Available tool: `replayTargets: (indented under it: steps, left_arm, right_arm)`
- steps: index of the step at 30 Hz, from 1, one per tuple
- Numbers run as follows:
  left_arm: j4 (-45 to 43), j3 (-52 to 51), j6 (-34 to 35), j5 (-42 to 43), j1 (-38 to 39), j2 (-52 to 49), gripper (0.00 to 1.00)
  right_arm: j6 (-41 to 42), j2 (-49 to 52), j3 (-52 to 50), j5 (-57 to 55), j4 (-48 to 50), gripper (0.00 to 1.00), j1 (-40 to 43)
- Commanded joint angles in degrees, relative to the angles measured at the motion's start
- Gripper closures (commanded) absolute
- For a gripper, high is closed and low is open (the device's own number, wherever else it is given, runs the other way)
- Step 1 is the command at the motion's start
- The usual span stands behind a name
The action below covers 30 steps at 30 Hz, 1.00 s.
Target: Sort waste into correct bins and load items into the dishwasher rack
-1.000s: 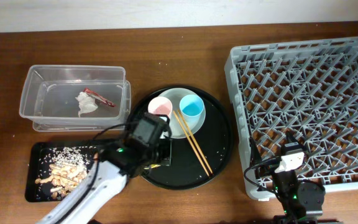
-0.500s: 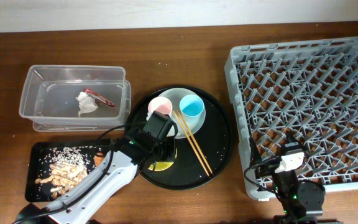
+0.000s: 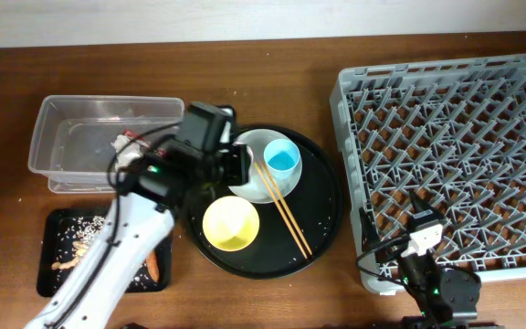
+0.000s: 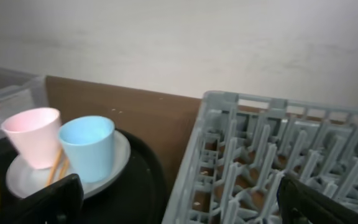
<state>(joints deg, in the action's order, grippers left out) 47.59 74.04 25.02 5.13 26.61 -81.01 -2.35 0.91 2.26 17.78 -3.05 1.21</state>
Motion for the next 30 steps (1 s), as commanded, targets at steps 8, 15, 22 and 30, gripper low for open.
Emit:
replayTargets:
  steps: [8,15,22,30]
  left_arm:
    - [5.7,2.0,-4.8,0.0,-8.8,0.6,0.40]
    - [4.3,2.0,-4.6,2.8,-8.7,-0.7,0.42]
    - [-1.6,2.0,-3.4,2.6,-8.5,-12.9,0.49]
    - [-4.5,2.0,-1.9,-0.9,-8.4,-20.3,0.50]
  right_arm:
    - [3.3,25.6,52.7,-1.9,-39.0,0.02,0.3]
    - [2.9,52.9,78.3,0.7,-65.2,0.02,0.3]
    - [2.8,66.5,78.3,1.0,-71.2,0.02,0.3]
    - [2.9,77.0,78.3,1.1,-72.6,0.02,0.3]
